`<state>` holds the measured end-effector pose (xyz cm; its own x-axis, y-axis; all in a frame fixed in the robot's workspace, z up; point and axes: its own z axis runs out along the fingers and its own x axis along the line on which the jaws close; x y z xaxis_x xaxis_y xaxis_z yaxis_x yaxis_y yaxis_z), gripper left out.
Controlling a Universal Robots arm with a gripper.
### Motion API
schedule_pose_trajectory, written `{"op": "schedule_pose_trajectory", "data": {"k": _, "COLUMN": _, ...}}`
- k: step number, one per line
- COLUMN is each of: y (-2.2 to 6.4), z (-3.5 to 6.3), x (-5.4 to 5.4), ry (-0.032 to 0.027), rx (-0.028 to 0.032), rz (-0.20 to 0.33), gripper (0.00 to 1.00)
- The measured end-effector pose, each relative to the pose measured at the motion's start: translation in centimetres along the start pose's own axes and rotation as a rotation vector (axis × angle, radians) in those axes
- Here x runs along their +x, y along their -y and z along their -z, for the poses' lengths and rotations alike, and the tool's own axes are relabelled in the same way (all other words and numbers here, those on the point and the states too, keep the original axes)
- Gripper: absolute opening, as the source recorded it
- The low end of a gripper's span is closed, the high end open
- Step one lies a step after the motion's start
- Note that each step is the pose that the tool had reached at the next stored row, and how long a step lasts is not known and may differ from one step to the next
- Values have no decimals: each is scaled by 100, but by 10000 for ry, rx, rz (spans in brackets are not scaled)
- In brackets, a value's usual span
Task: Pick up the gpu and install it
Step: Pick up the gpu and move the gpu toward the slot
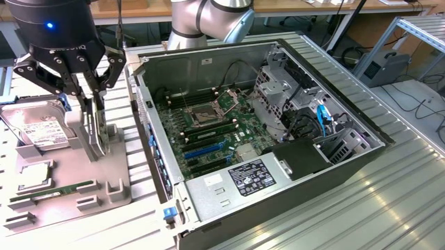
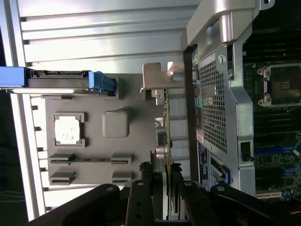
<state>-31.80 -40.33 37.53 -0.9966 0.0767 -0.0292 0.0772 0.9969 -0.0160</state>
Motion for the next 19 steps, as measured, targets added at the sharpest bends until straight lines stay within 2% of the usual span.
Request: {"op": "schedule_pose_trajectory", "data": {"k": 19, "y": 3, "z": 169, "x": -5, "ry": -1, "rx": 1, "rz": 0, "gripper": 27}}
